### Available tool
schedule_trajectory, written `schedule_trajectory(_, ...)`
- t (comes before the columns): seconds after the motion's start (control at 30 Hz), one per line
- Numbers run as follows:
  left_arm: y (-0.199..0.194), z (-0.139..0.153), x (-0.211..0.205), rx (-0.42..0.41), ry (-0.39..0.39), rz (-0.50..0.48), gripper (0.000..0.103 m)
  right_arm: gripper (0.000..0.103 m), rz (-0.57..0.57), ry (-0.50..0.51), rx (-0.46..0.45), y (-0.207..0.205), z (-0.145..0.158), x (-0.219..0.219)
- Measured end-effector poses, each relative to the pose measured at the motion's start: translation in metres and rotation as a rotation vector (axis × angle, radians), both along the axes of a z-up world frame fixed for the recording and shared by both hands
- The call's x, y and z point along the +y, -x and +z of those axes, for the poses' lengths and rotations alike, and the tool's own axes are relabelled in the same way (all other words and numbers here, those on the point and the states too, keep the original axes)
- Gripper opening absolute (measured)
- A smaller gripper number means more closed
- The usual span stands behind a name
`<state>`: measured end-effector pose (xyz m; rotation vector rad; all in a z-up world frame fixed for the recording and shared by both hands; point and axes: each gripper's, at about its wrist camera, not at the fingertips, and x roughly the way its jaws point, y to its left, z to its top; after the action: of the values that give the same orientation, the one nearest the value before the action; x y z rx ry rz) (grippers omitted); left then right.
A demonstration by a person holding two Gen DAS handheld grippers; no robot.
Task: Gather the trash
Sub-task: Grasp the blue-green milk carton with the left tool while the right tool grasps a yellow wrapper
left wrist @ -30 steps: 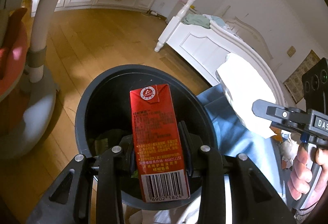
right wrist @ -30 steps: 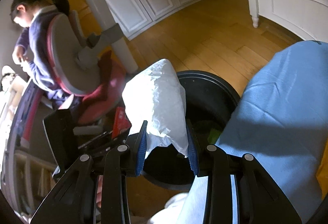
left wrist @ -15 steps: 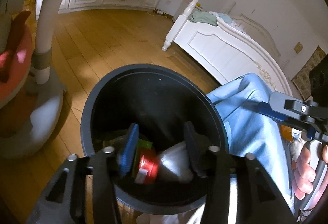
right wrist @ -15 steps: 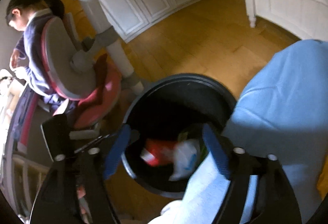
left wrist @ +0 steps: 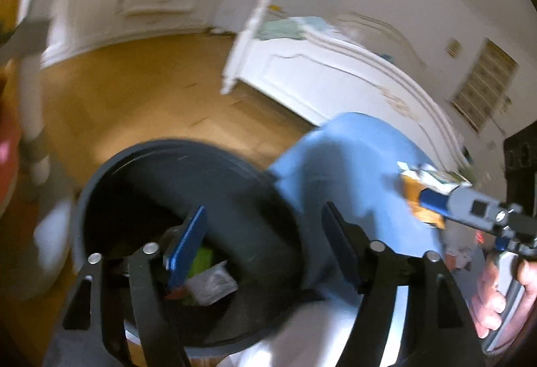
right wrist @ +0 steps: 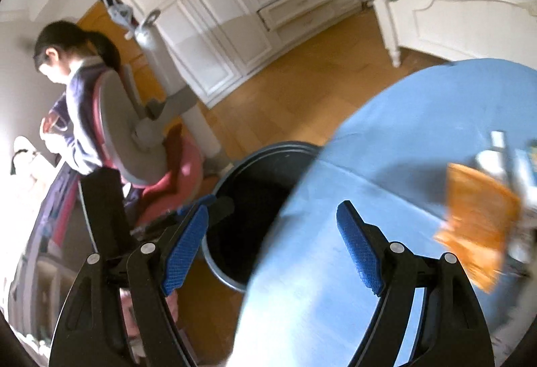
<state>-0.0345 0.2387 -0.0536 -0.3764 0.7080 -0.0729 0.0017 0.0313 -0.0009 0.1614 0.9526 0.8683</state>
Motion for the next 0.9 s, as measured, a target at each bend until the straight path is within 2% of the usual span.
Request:
schedule_trajectory(0.17, -0.022, 0.035, -0.073, -0.061, -0.097, -0.221, 0.071, 0.079, -0.077, 0.006, -0.058, 0.008, 0.009, -0.076)
schedule_trajectory(0.23, -0.03, 0.045, -0.1, -0.081, -0.138, -0.297, 0.076, 0.079, -0.124, 0.016, -0.075, 0.01, 0.009, -0.113)
schedule_trajectory(0.27, -0.035, 0.051, -0.117, -0.099, -0.164, -0.339, 0.084, 0.079, -0.146, 0.021, -0.082, 0.012, 0.009, -0.129)
schedule_trajectory(0.3, -0.038, 0.055, -0.13, -0.115, -0.183, -0.367, 0.086, 0.079, -0.179, 0.033, -0.093, 0.013, 0.008, -0.151)
schedule_trajectory(0.47, -0.067, 0.07, -0.201, -0.155, -0.287, -0.555, 0.086, 0.079, -0.326, 0.056, -0.11, 0.013, 0.006, -0.239)
schedule_trajectory(0.6, -0.088, 0.07, -0.249, -0.166, -0.379, -0.691, 0.089, 0.079, -0.457, 0.034, -0.102, 0.008, 0.0, -0.307)
schedule_trajectory(0.7, -0.104, 0.066, -0.28, -0.159, -0.474, -0.788, 0.089, 0.079, -0.515, 0.037, -0.095, 0.003, -0.007, -0.338)
schedule_trajectory(0.8, -0.117, 0.057, -0.291, -0.132, -0.517, -0.844, 0.089, 0.079, -0.537, 0.034, -0.09, -0.002, -0.015, -0.357)
schedule_trajectory(0.9, -0.132, 0.048, -0.298, -0.084, -0.52, -0.905, 0.089, 0.079, -0.535, 0.032, -0.084, -0.011, -0.02, -0.361)
